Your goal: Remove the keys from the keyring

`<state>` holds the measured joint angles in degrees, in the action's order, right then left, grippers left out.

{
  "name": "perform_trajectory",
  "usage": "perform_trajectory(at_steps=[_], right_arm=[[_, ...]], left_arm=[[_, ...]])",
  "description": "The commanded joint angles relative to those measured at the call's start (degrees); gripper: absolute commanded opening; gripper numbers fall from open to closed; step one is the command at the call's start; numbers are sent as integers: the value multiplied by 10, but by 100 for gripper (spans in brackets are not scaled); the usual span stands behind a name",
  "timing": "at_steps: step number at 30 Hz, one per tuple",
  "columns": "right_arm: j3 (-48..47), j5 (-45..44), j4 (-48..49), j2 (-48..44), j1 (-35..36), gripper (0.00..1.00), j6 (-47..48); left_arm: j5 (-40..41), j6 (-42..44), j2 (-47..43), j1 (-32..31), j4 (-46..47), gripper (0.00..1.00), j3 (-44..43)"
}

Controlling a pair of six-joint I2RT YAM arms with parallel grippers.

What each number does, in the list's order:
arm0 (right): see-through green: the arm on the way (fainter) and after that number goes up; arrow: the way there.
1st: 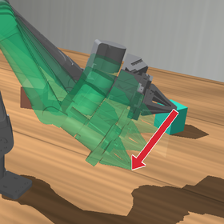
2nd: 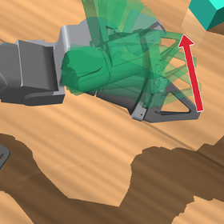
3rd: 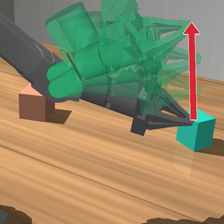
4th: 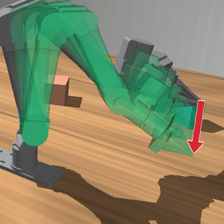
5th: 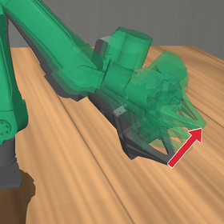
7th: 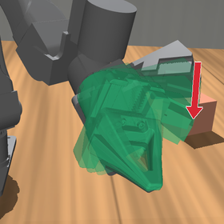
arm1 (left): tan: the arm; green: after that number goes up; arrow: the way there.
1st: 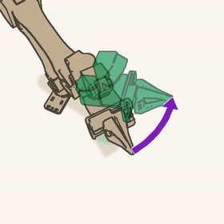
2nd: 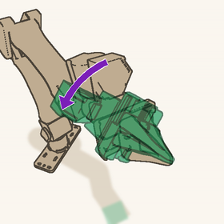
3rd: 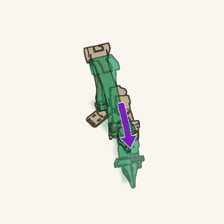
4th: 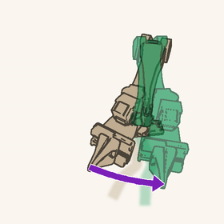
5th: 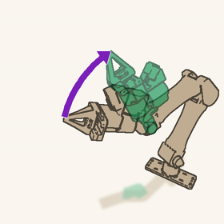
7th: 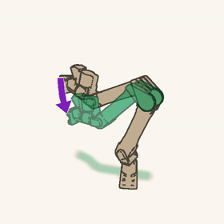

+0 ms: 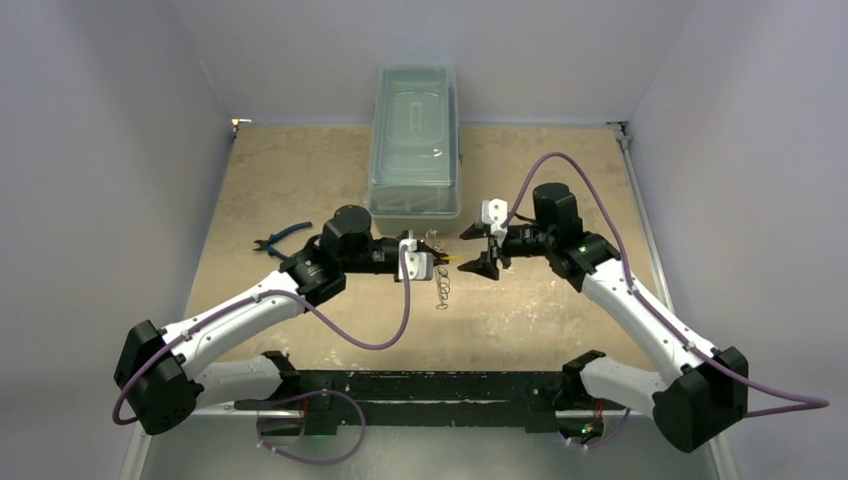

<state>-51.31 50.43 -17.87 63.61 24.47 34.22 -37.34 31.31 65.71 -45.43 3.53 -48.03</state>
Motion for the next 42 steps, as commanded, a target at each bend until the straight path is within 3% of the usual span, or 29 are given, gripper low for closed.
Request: perform_trajectory(at_steps=[1,11,26,35,42], right_arm=[[6,-17,61,-46,58,64,10],[28,-26,118,-43,71,53,13],[-5,-10,-7,-83,72,39,79],[-9,-6,-5,-76,73,32,75],[-21,-43,-1,-70,76,1,61]], left_arm=[[-40,51,-12,-1,28,0,-23],[-57,52,-7,-5,41,0,-35],[-48,93,15,-5,-34,0,-27],[-57,95,29,-8,-49,0,-30],[-46,77,38,-9,-100,0,-52]])
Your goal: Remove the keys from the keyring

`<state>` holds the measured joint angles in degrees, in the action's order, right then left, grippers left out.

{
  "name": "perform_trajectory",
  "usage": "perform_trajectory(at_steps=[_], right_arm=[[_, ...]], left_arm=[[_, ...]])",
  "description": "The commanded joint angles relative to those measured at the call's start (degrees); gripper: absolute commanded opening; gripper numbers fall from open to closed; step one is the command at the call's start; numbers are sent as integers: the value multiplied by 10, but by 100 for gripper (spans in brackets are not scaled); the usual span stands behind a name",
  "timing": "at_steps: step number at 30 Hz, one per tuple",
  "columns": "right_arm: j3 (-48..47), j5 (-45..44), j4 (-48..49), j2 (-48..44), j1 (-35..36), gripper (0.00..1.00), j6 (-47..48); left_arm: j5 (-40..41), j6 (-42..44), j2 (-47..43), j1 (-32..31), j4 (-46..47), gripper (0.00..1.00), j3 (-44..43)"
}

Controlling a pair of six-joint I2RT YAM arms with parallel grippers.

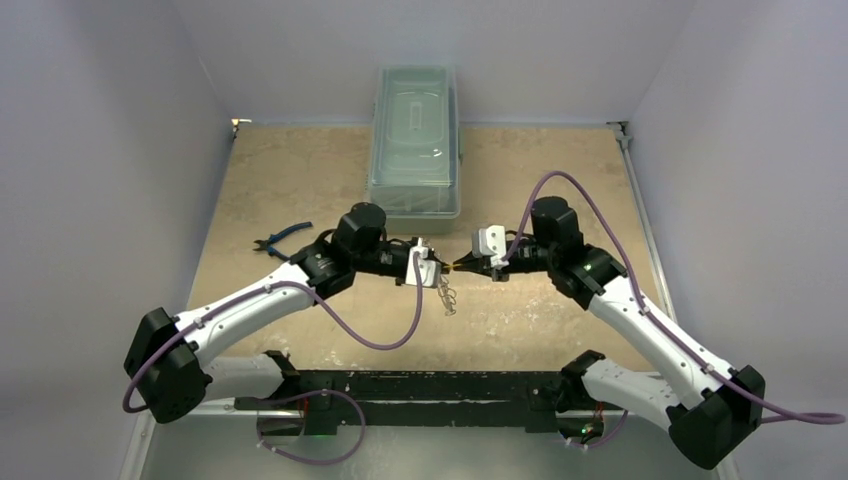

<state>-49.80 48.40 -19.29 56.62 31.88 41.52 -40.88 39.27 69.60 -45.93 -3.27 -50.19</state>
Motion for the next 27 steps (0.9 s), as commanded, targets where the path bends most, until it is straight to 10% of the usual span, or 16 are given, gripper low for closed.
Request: perform_trajectory(at_steps=[1,3,7,11,27], right_arm=[[-38,-30,16,0,2,0,-20],[-40,-44,16,1,1,0,-25],[-52,-54,42,-2,1,0,-78],[-53,-62,84,-21,0,0,-144],[-115,-87,168,4,1,0,-253]], left_arm=[[2,-26,-3,-3,-27,0,-30],[27,-70,-6,-2,-19,2,-31],[88,-176,-16,13,-41,55,-47],[57,-307,-15,98,-83,80,-66],[-134,-667,-17,274,132,84,69]])
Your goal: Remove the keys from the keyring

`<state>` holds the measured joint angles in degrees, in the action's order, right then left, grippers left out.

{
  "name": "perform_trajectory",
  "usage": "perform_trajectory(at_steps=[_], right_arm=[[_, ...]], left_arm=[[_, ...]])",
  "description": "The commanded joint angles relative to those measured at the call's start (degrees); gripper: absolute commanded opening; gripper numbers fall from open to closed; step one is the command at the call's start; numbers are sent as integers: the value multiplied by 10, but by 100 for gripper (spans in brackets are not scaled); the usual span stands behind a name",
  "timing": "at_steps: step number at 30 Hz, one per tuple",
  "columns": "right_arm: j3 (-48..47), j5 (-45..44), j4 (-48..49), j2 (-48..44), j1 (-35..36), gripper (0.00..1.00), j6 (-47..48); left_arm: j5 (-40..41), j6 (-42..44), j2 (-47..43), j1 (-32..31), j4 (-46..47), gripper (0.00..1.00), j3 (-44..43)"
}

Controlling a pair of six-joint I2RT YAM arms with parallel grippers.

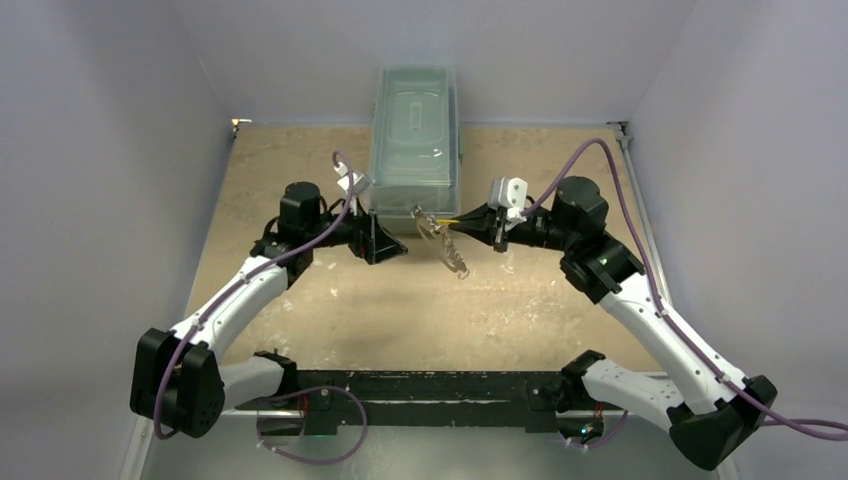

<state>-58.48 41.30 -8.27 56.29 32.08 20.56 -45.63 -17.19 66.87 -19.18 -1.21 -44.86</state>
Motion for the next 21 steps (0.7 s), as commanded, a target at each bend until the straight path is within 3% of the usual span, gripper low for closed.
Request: perform_trajectory(at_steps=[1,6,11,21], right_arm=[[-28,-20,66,8,-1,0,-48],[-30,-38,92,15,-1,0,-74],[-60,-34,89,28,-1,0,-88],[-96,-18,92,50,-1,0,-110]], left_arm=[[-94,-115,13,6,134,84,19],[-156,-223,67,1,315,85,41],[-194,-528,193,-5,747,85,65],[-148,-592,202,-30,820,85,39]])
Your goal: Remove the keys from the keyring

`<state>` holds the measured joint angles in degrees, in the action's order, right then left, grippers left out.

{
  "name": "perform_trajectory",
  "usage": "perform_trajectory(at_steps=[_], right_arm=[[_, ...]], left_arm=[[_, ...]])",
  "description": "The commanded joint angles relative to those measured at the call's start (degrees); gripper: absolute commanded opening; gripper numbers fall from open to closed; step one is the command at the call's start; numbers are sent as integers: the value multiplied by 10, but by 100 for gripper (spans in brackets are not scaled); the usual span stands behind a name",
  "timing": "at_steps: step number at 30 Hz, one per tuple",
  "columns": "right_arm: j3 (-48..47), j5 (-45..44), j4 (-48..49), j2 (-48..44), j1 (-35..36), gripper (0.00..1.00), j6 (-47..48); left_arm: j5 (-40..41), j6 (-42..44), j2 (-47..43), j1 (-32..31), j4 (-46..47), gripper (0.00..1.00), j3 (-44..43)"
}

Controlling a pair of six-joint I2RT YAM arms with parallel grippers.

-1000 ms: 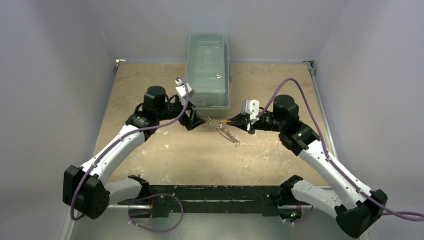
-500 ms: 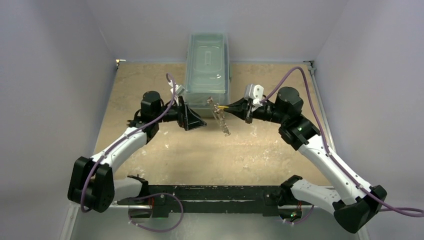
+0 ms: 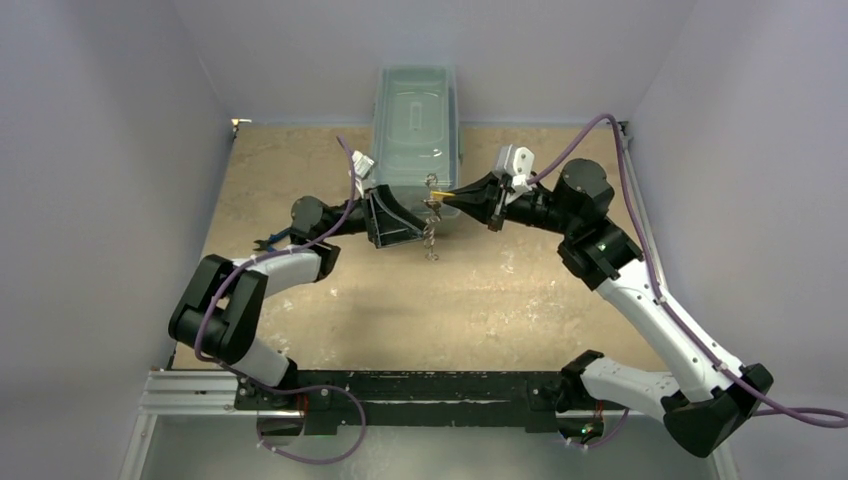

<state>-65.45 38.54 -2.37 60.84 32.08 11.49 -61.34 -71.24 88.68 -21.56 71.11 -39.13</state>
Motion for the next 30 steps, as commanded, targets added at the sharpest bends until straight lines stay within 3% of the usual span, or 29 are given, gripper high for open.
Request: perform_trajectory(at_steps=[1,11,19,30], right_arm=[[-27,10,37,6,-2,0,-21],[-29,19,52,14,-1,0,-36],[-36,19,66,17,0,0,-43],[-31,19,61,11,0,0,-41]], left_arm=[[14,-51,-14,-7,98,85,-18],[48,-94,22,-19,138,78,-52],[68,-125,39,-33,146,75,-28],[84,-125,53,-30,137,48,-37]])
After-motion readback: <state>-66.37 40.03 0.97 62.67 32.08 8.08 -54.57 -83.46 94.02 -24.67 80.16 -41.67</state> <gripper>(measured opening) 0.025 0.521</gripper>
